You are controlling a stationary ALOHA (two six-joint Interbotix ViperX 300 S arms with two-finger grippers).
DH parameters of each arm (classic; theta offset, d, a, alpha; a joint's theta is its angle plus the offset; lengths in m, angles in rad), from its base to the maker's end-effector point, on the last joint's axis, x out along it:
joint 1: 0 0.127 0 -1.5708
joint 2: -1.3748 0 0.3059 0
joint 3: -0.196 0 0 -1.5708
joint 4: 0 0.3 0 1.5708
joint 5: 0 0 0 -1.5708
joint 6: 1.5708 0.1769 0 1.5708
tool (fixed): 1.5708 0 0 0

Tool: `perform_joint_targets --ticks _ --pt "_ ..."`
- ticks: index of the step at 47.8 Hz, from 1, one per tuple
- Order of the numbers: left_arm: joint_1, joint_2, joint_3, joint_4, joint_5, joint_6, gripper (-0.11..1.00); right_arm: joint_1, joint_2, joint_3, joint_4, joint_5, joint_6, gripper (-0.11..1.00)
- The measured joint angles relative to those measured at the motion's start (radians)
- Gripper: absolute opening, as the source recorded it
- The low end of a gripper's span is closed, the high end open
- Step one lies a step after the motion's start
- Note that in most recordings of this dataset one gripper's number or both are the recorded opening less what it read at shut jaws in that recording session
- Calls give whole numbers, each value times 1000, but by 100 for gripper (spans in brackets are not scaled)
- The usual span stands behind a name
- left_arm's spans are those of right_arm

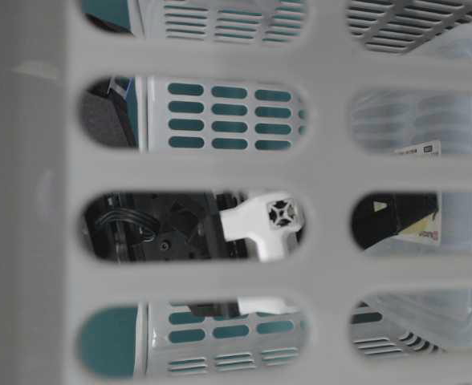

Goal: Pick up the cellophane tape from the shopping basket with the left arm.
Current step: 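Close the left gripper on the tape roll and lift it up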

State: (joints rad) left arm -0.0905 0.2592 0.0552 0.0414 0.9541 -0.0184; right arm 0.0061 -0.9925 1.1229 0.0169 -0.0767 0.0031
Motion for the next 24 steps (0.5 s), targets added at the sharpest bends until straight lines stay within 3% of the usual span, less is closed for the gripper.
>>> perform_joint_targets --ticks 11,24 --pt "-2 -77 -69 2 77 -6 50 2 0 -2 0 -2 3 71" --pt "-15 -132 -333 2 377 -18 50 6 -2 -2 0 -2 9 71"
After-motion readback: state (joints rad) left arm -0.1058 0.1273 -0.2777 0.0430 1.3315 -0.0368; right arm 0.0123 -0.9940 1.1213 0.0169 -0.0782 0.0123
